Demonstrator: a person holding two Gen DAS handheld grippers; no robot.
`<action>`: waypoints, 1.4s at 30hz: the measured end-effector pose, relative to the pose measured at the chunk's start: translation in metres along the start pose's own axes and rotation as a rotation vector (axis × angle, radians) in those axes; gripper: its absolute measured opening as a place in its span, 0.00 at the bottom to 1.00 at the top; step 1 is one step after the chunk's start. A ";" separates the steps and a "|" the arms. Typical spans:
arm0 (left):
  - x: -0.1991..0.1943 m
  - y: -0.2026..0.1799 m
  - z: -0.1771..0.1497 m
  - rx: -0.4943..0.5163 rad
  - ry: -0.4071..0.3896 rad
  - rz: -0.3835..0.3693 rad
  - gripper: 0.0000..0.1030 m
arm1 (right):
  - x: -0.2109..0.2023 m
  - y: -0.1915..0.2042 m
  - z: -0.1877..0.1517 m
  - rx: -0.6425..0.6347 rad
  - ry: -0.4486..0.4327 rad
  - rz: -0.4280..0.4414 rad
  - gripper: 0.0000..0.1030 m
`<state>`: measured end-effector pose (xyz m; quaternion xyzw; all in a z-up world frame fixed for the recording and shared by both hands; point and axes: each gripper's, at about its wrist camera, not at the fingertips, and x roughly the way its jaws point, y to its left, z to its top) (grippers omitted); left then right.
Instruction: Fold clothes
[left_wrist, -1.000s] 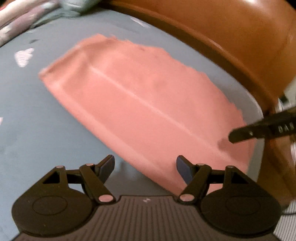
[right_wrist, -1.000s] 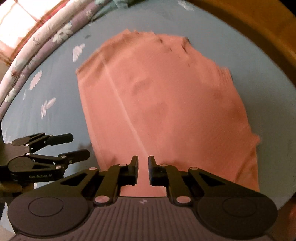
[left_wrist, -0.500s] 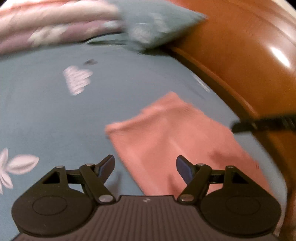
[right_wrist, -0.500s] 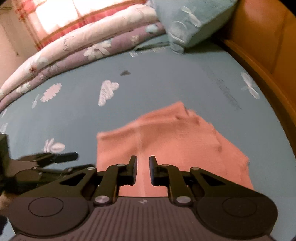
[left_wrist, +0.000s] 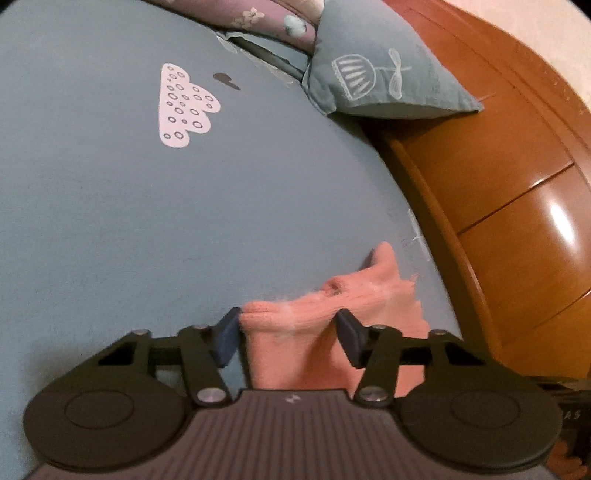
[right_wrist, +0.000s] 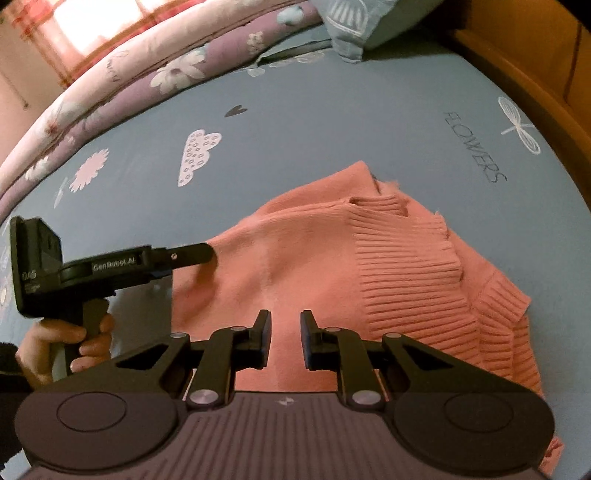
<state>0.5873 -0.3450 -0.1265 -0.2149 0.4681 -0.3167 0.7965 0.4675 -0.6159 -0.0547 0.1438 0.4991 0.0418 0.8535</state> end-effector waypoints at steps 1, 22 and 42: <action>-0.002 -0.001 0.000 -0.007 0.001 0.004 0.27 | 0.002 -0.002 0.001 0.008 -0.001 -0.003 0.19; -0.042 -0.030 -0.007 0.077 -0.097 0.217 0.45 | 0.113 0.012 0.065 -0.157 -0.101 -0.091 0.08; 0.058 -0.074 0.010 0.316 0.031 -0.034 0.25 | 0.102 -0.052 0.087 0.032 -0.110 -0.076 0.08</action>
